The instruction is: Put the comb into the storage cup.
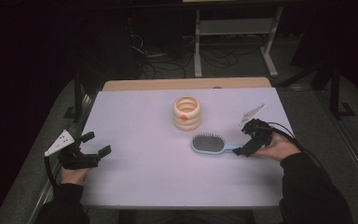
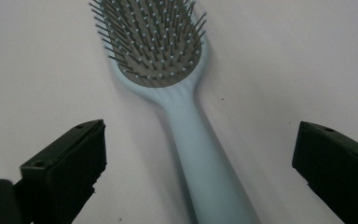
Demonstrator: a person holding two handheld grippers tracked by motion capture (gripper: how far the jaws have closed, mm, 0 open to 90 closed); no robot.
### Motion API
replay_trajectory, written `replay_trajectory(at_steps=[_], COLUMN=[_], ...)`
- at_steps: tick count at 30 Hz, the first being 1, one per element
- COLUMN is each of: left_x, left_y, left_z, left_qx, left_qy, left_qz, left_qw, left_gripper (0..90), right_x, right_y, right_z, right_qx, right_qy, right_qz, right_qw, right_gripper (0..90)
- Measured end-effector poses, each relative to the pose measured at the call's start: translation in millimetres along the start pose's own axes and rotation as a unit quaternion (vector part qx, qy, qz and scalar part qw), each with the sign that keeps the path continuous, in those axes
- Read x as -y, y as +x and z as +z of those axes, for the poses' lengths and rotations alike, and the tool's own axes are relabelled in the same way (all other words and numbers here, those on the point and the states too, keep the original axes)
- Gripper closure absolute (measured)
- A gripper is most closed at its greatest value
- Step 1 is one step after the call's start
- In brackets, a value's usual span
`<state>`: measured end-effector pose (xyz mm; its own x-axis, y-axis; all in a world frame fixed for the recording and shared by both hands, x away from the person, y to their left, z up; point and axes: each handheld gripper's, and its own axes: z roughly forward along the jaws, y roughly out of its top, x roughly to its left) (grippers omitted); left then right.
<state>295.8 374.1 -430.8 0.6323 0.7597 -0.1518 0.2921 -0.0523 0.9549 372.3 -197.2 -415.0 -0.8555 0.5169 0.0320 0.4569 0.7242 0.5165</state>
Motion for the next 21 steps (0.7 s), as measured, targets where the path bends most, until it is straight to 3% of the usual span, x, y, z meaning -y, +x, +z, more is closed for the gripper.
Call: replay_trajectory(at_steps=[8,21], left_x=[0.1,0.2], left_y=[0.3,0.2], left_z=[0.1,0.4], left_qx=[0.001,0.002], left_qy=[0.0,0.001], left_qz=[0.0,0.001], left_qw=[1.0,1.0], left_gripper=[0.0,0.0], right_x=[-8.8,-20.5], right_y=[-1.7,-2.5], right_z=[8.7,19.3], right_qx=[-0.007,-0.021], right_qy=[0.035,0.057], right_qz=[-0.026,-0.07], right_qw=[0.999,0.9957], right_gripper=[4.1,14.3])
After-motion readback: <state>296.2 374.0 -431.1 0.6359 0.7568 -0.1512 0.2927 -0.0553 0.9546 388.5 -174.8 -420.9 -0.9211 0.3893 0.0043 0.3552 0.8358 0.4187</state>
